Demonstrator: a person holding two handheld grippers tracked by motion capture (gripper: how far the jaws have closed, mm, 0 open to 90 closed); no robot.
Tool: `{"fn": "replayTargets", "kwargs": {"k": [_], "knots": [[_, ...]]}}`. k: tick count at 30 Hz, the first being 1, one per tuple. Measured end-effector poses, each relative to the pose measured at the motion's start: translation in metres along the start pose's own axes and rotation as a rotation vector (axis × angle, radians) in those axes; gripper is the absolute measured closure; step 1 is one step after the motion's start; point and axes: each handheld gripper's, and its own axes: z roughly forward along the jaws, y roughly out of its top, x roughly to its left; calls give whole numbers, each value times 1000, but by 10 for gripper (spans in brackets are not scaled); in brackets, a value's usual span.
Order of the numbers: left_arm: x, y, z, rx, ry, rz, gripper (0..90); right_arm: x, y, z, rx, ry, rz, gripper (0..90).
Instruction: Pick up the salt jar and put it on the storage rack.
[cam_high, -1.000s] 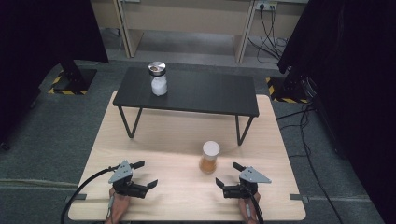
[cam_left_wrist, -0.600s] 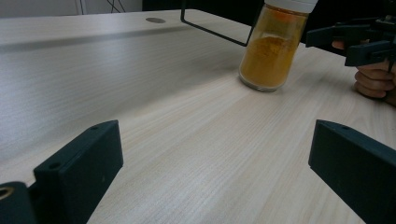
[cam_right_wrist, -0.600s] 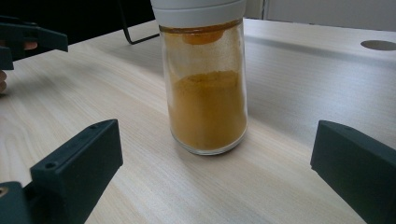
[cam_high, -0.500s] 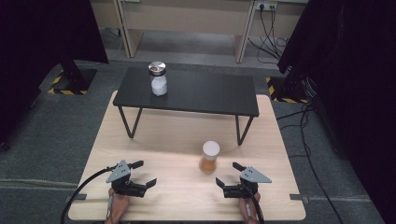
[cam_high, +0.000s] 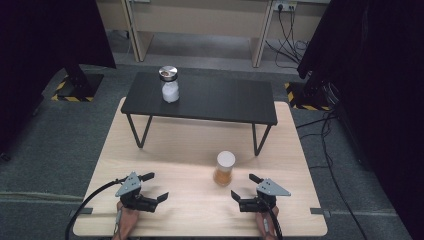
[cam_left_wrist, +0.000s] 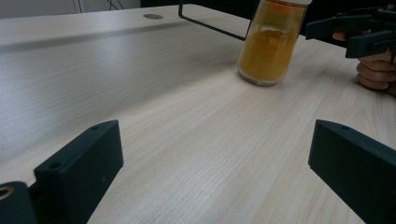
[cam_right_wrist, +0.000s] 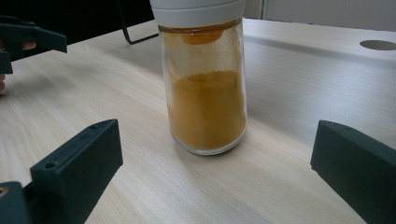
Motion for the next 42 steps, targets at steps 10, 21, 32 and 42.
{"fn": "replayTargets", "kwargs": {"k": [10, 21, 32, 42], "knots": [[1, 0, 0, 2, -1, -2, 22, -1, 1, 0, 2, 7, -7, 20], [1, -1, 0, -5, 2, -10, 20, -4, 0, 1, 0, 23, -12, 20], [1, -1, -1, -9, 5, -5, 20, -7, 0, 1, -5, 37, -10, 20], [1, -2, -1, -14, -2, 0, 24, -6, -1, 1, -7, 28, 6, 20]]}}
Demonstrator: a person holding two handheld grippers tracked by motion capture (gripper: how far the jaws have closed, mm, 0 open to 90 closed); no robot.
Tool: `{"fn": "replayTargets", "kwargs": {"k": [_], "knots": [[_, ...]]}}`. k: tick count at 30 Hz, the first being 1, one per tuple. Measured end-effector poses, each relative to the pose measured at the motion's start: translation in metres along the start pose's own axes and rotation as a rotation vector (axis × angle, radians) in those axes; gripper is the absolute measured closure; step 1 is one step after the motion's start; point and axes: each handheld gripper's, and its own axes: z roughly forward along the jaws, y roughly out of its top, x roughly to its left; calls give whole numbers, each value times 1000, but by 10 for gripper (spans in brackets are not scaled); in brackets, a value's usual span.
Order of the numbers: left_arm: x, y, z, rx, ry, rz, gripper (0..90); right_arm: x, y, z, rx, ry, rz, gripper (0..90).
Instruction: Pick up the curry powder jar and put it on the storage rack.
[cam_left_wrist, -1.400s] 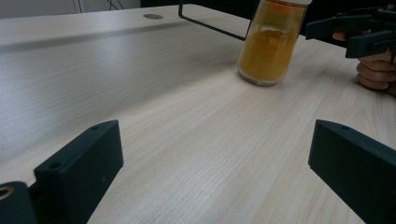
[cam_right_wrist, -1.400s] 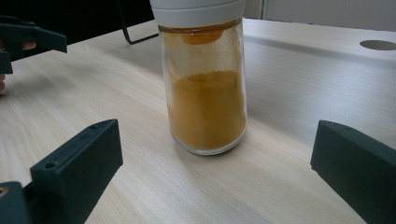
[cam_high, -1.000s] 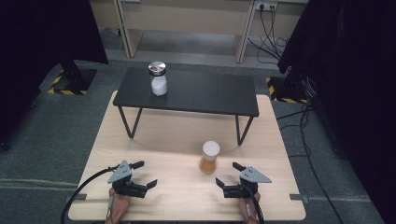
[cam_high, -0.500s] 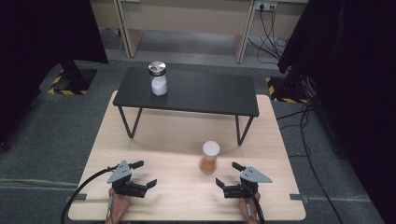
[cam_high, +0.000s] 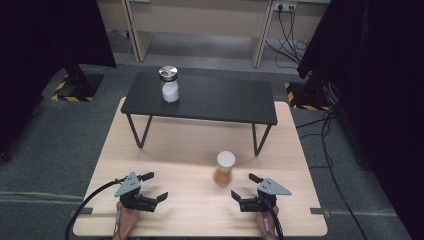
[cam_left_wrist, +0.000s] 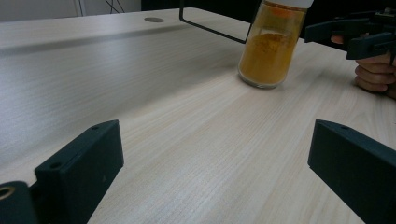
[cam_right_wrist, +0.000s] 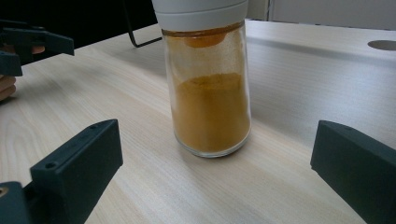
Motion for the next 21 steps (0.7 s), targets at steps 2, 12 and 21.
{"fn": "replayTargets", "kwargs": {"k": [2, 12, 21], "knots": [[0, 0, 0, 1, 2, 0, 23, 0, 0, 0, 0, 2, -2, 20], [0, 0, 0, 0, -1, 0, 24, -1, -2, -1, -9, 0, 8, 20], [0, 0, 0, 0, -2, 0, 24, 0, -2, -1, -12, -2, 11, 20]]}}
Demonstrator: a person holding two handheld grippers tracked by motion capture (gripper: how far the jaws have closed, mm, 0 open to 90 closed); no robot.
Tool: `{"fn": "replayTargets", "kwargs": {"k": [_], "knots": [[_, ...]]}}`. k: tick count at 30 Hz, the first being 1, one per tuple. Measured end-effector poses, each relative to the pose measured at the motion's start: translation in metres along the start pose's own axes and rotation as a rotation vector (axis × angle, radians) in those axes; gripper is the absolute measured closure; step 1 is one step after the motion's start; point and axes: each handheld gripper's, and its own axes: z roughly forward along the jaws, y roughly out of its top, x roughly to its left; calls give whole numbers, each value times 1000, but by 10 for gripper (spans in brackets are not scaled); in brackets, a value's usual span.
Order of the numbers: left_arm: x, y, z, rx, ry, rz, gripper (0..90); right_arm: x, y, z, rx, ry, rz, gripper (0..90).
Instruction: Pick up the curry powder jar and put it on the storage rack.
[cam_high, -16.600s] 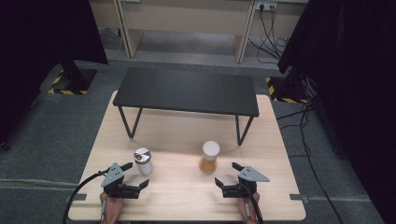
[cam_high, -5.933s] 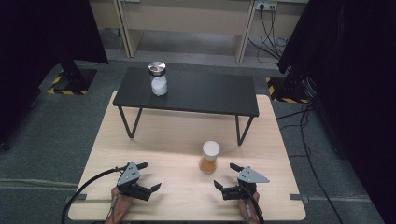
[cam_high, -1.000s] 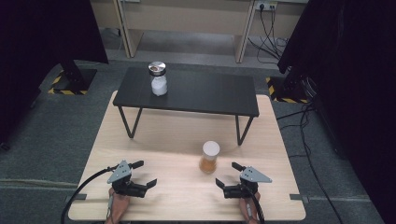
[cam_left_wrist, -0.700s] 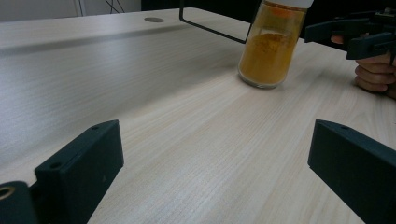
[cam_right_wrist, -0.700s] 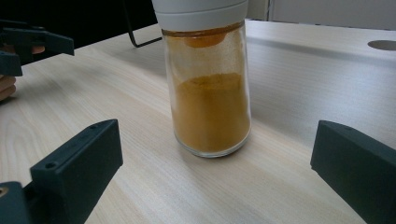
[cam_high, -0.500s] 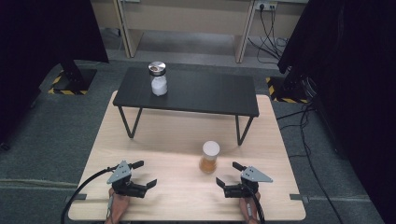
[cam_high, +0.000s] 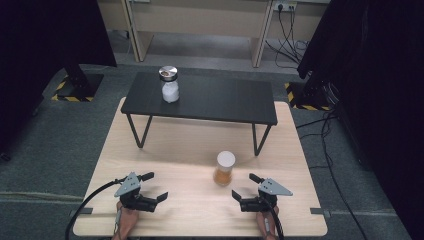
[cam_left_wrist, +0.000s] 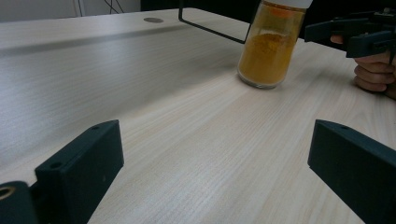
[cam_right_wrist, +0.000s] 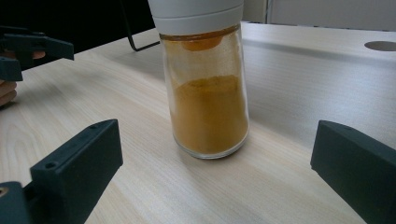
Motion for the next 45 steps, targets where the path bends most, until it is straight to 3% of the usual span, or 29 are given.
{"fn": "replayTargets", "kwargs": {"k": [11, 14, 17, 22, 25, 29, 34, 40, 45], "knots": [[0, 0, 0, -1, 1, 2, 24, 1, 0, 0, -2, -4, -4, 20], [0, 0, 0, -1, 0, 3, 24, 8, -2, -1, -16, -47, -5, 20], [0, 0, 0, -2, 0, 2, 24, 11, -4, 1, -41, -78, 20, 19], [0, 0, 0, -2, -1, 2, 24, 22, 10, -2, -81, -111, 68, 16], [0, 0, 0, -2, -2, 2, 24, 28, 19, -2, -71, -124, 83, 17], [0, 0, 0, -1, -2, 2, 24, 35, 33, -1, -33, -112, 43, 17], [0, 0, 0, -1, -2, 1, 24, 42, 50, 7, -28, -60, -34, 21], [1, 0, 0, -2, -3, 2, 24, 56, 69, 32, 6, -136, -49, 43], [1, 0, 0, -3, -5, 4, 25, 57, 73, 53, 59, -164, -51, 96]]}}
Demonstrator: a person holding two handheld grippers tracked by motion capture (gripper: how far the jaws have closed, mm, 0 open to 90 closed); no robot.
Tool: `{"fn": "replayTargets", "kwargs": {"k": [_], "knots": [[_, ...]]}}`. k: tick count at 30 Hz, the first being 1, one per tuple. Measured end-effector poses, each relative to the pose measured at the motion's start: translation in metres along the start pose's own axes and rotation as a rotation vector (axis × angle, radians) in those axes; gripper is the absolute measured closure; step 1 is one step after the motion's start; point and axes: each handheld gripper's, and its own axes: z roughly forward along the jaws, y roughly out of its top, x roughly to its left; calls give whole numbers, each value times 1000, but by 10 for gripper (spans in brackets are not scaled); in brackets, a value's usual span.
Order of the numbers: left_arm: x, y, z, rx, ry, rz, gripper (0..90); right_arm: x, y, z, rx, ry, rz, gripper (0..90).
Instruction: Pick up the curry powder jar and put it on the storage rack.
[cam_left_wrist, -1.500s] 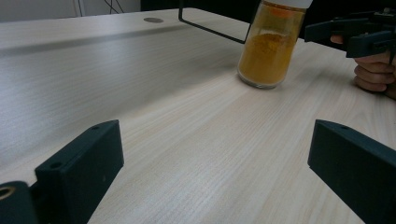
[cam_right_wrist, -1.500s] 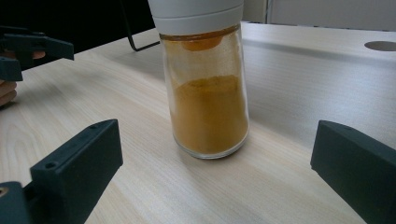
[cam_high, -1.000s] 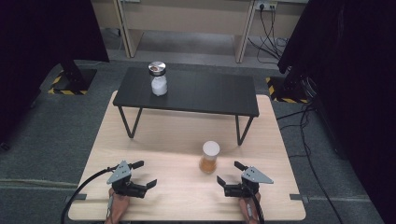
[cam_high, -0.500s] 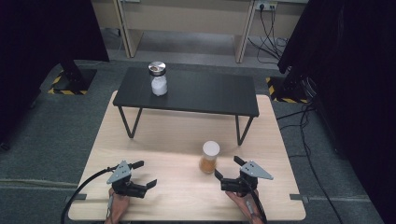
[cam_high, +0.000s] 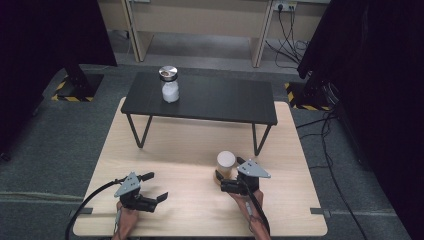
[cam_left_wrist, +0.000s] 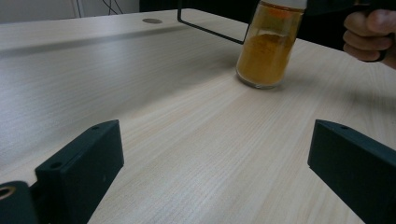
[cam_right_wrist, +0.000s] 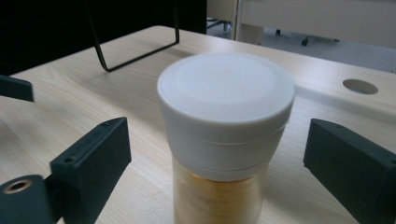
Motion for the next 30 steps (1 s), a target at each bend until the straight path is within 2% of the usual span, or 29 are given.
{"fn": "replayTargets", "kwargs": {"k": [3, 8, 17, 30], "knots": [[0, 0, 0, 0, -1, 0, 25, 2, 0, 8, 21, -11, 3, 118], [0, 0, 0, -1, -2, 1, 25, 3, -4, 17, 25, -26, 9, 190], [0, 0, 0, -2, -2, 1, 25, 4, -7, 21, 12, -26, 9, 333], [1, -1, 0, -5, -3, -4, 24, 5, -12, 20, -12, -36, 34, 347]]}}
